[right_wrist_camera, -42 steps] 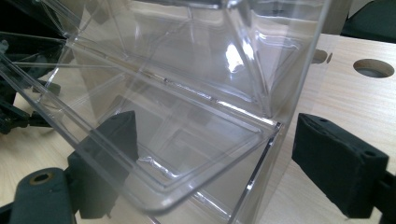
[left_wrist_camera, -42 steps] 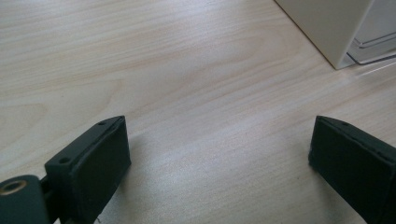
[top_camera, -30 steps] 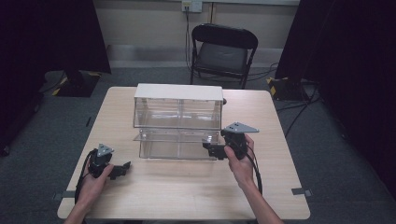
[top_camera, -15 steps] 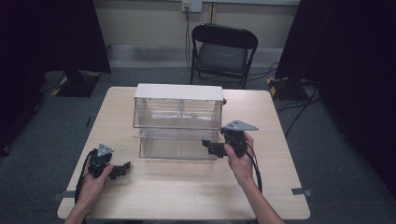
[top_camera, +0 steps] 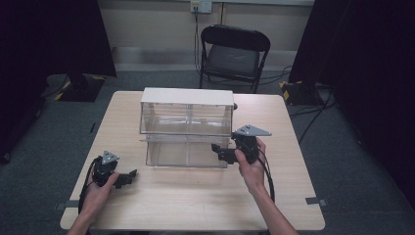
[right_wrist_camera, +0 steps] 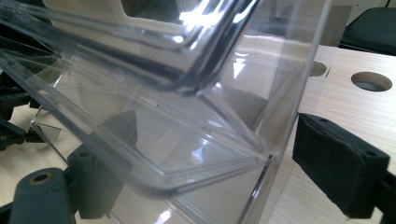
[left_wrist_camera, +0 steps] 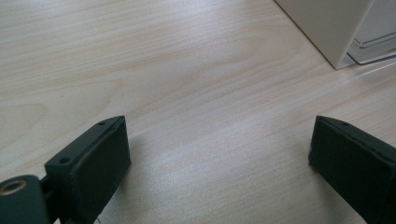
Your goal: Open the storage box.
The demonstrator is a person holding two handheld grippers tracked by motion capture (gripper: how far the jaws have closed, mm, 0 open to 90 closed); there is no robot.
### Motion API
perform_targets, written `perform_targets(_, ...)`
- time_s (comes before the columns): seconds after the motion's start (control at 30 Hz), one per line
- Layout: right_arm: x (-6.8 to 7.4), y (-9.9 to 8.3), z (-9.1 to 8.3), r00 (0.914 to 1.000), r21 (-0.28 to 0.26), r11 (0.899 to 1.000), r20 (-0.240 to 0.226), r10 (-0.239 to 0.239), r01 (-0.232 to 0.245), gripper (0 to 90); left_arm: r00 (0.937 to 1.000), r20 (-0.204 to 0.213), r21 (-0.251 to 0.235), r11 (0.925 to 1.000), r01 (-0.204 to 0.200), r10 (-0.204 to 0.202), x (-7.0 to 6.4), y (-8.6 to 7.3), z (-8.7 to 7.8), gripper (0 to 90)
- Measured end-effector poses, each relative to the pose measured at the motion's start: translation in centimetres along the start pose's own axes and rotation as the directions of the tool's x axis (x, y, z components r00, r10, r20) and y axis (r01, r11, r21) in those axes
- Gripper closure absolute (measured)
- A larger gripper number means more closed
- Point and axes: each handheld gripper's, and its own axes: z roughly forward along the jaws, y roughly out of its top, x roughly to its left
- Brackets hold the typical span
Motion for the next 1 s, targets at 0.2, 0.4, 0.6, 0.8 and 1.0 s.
perform_targets(0.2,-0.16,-0.20,0.12,1.0000,-0.018,1.000,-0.008,0.003,-0.003,12.6,1.0000,0.000,0.000,1.0000,0.000,0.000,0.00,0.00,0.00,4.8)
perform_targets(0.4,-0.27,-0.12,0.10,0.9999,-0.024,1.000,-0.017,0.005,-0.005,12.6,1.0000,0.000,0.000,1.0000,0.000,0.000,0.00,0.00,0.00,4.8)
perform_targets(0.6,-0.28,-0.11,0.06,0.9998,-0.025,1.000,-0.019,0.005,-0.005,12.5,1.0000,0.000,0.000,1.0000,0.000,0.000,0.00,0.00,0.00,4.8)
perform_targets(0.8,-0.37,-0.15,0.08,0.9997,-0.025,1.000,-0.024,0.010,-0.011,12.4,1.0000,0.000,0.000,1.0000,0.000,0.000,0.00,0.00,0.00,4.8)
perform_targets(1.0,-0.32,-0.25,0.08,0.9996,-0.031,0.999,-0.022,0.015,-0.016,12.4,1.0000,0.000,0.000,1.0000,0.000,0.000,0.00,0.00,0.00,4.8)
